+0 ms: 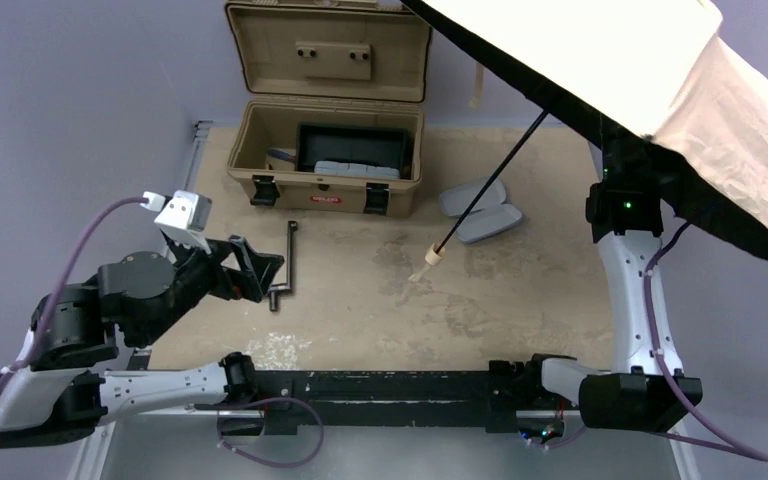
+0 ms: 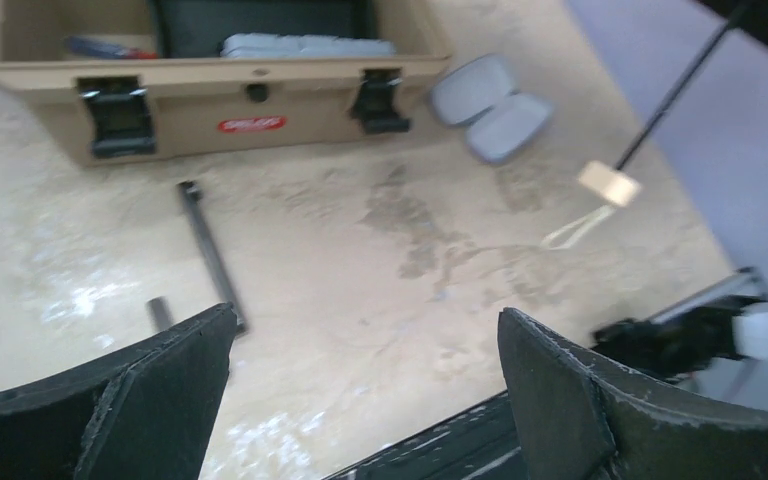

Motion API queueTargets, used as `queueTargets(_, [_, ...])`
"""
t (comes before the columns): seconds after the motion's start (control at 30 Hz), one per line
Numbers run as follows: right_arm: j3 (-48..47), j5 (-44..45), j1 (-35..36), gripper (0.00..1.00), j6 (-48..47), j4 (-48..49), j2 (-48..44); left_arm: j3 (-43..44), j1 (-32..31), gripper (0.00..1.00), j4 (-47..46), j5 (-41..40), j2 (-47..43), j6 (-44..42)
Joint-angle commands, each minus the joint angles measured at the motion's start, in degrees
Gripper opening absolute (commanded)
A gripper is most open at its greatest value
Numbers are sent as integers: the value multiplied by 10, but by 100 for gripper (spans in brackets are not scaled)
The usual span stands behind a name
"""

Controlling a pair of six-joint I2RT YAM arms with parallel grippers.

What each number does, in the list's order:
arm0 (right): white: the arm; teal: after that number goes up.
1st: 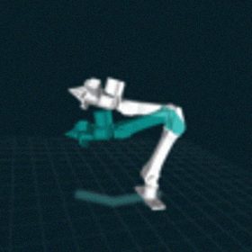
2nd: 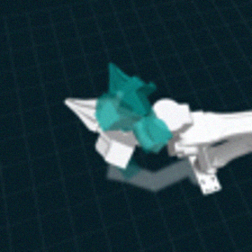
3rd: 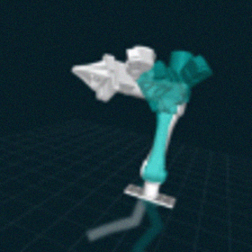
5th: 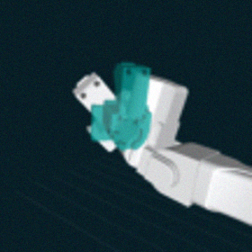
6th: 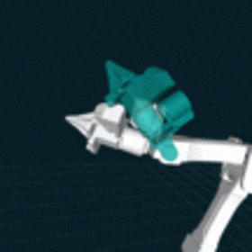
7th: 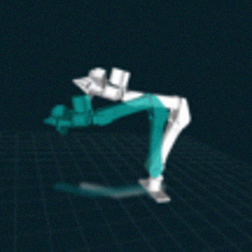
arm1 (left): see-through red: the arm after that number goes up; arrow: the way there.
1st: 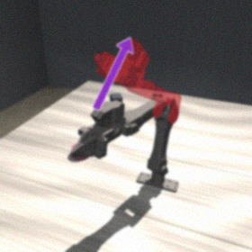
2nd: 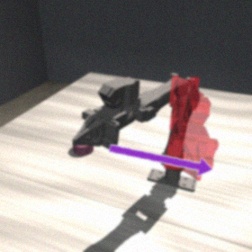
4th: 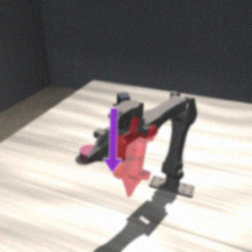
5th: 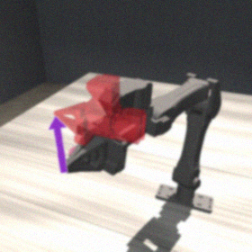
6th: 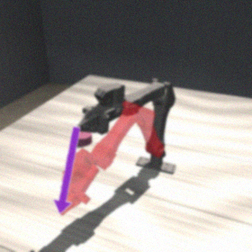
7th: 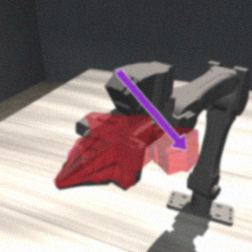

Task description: Open the umbrella

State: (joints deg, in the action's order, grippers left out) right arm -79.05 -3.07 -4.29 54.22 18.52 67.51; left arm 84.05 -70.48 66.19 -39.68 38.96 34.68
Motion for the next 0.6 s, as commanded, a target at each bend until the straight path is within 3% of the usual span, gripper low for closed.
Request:
queueTargets(0.0, [27,50,-23,0,-38,9,-24,-29,93,100,30,73,39,-65])
queueTargets(0.33, [116,138,-63,0,-105,0,-67,-46,454,100,-53,323,91,-156])
queueTargets(0.57, [140,210,-78,0,-141,-19,-83,-16,497,100,-75,323,120,-133])
